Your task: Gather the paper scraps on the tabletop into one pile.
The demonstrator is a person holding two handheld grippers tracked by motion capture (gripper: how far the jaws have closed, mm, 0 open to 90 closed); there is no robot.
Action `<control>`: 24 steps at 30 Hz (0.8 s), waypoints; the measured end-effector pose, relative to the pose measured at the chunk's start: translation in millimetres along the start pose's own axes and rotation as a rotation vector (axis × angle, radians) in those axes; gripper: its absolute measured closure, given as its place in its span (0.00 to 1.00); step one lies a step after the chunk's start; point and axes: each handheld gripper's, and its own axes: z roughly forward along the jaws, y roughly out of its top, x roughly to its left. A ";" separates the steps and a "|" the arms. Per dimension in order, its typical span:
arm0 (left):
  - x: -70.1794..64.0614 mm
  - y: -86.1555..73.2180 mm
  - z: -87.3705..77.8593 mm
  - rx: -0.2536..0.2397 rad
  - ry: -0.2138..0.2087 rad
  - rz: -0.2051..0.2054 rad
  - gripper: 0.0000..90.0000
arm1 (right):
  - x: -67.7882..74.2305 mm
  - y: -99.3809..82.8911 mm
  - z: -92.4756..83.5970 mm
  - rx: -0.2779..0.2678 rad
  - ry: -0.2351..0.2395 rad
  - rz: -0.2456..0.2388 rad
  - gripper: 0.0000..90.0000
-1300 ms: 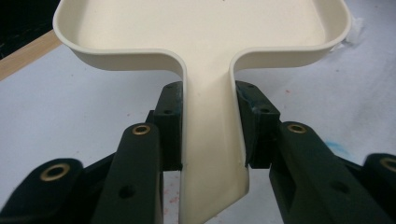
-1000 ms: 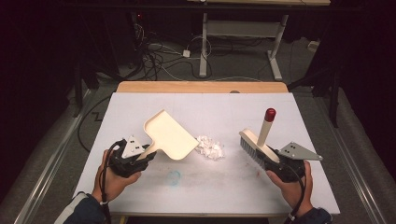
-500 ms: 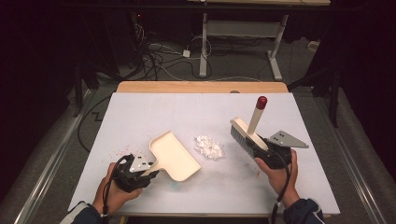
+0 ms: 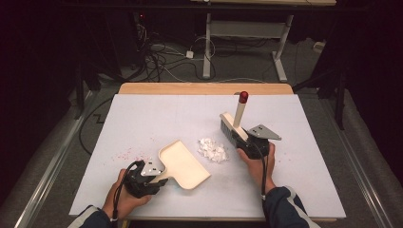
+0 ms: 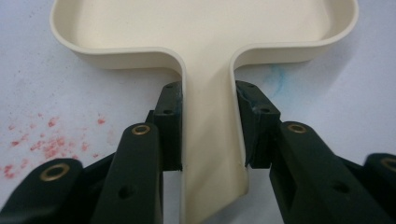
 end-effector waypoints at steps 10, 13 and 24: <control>-0.6 0.7 0.6 -0.002 -0.001 -0.004 0.70 | 9.8 8.8 3.2 0.090 0.043 -0.005 0.75; -0.6 1.3 0.7 -0.002 -0.001 -0.003 0.70 | 12.2 9.5 4.1 0.104 0.060 -0.011 0.75; -0.4 3.0 1.5 -0.004 -0.012 -0.010 0.70 | 27.4 6.2 8.5 0.112 0.108 -0.041 0.74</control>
